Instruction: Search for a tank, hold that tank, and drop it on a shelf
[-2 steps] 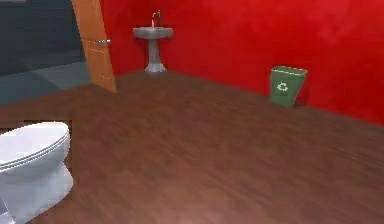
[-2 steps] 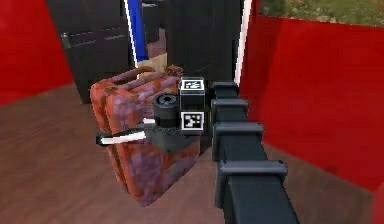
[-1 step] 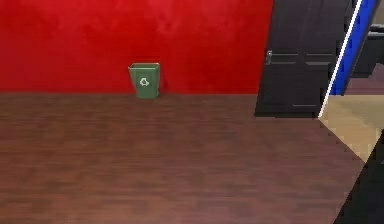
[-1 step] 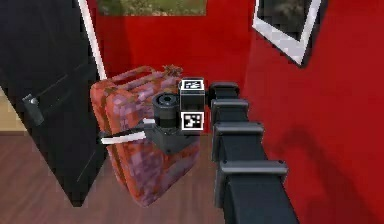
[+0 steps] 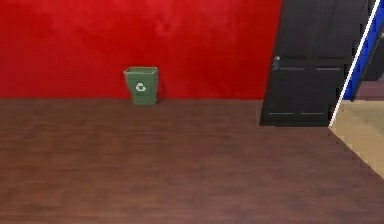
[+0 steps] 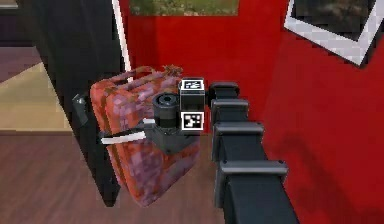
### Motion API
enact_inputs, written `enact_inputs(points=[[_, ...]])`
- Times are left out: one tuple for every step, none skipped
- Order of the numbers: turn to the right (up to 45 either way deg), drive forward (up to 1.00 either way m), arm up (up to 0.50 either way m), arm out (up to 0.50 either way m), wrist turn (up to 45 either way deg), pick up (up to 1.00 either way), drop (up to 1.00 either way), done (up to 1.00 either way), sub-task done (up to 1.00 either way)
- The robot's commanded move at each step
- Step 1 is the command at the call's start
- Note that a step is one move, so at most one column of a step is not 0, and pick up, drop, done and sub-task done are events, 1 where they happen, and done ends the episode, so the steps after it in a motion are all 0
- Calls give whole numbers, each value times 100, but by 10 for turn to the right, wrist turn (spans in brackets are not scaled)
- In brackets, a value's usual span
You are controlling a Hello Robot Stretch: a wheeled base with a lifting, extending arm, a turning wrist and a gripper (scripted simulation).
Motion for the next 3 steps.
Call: enact_inputs(points=[[210, 0, 0, 0, 0, 0, 0, 0, 0], [0, 90, 0, 0, 0, 0, 0, 0, 0], [30, 0, 0, 0, 0, 0, 0, 0, 0]])
